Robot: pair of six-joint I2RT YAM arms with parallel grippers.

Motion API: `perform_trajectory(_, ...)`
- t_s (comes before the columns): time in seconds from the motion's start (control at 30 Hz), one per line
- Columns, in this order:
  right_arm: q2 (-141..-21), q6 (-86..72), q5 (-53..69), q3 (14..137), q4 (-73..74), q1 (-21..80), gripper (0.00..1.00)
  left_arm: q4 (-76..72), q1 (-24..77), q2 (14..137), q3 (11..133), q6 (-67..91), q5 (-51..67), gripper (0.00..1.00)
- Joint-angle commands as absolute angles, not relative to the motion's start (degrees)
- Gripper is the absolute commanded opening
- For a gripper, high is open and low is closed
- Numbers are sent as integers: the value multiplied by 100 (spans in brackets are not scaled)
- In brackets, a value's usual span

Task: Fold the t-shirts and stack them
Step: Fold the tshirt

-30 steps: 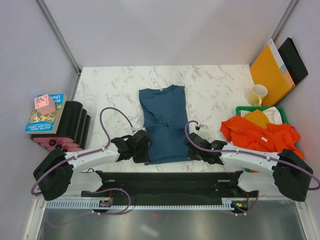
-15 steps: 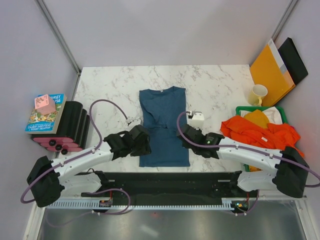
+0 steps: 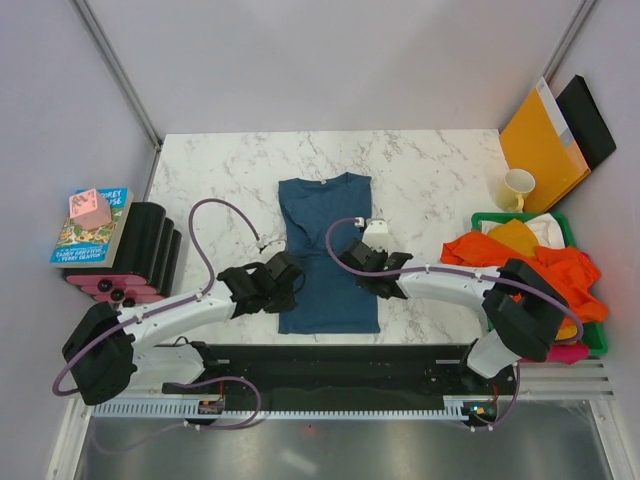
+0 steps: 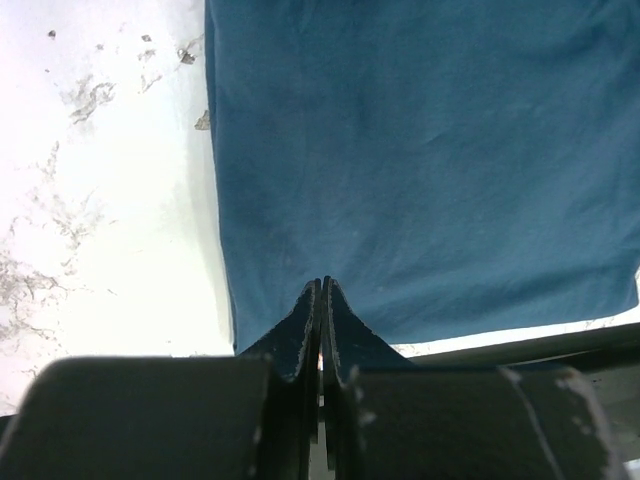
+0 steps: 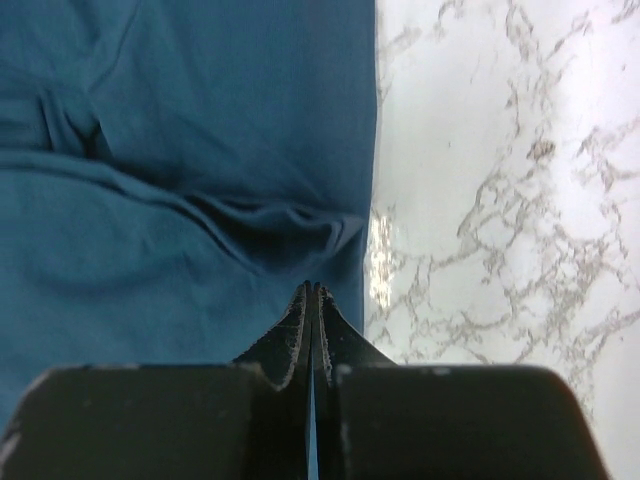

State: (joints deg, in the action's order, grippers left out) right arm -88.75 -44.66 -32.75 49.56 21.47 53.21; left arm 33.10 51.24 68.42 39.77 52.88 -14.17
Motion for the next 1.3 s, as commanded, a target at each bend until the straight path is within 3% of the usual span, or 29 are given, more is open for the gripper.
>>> perform_trajectory(0.0, -9209, -4228, -3261, 5387, 1714, 5054, 0, 3164, 5142, 6671, 3824, 5440, -1635, 2)
perform_trajectory(0.37, -10116, -3833, -3409, 5879, 1372, 4289, 0, 3173, 5142, 6636, 3569, 5519, -1626, 2)
perform_trajectory(0.5, -9180, -3367, -3472, 5643, 941, 4289, 0, 3190, 5142, 6356, 3490, 5493, -1687, 8)
perform_trajectory(0.57, -8608, -3323, -3402, 5581, 1062, 4289, 16, 3182, 5150, 6171, 3437, 5493, -1775, 18)
perform_trajectory(0.63, -8307, -3444, -3261, 5546, 1361, 4315, 46, 3190, 5150, 5898, 3366, 5484, -1836, 26)
perform_trajectory(0.67, -8027, -3532, -3261, 5494, 1693, 4350, 51, 3199, 5150, 5819, 3340, 5519, -1820, 34)
perform_trajectory(0.73, -7710, -3900, -3234, 5127, 1950, 4481, 59, 3199, 5142, 5696, 3209, 5581, -1697, 39)
perform_trajectory(0.97, -6479, -5236, -3313, 3921, 2705, 5413, 61, 3103, 5378, 6046, 2787, 6169, -1538, 45)
perform_trajectory(1.27, -6337, -5590, -3323, 3507, 2848, 5853, 60, 2769, 5748, 6398, 2680, 6451, -1582, 44)
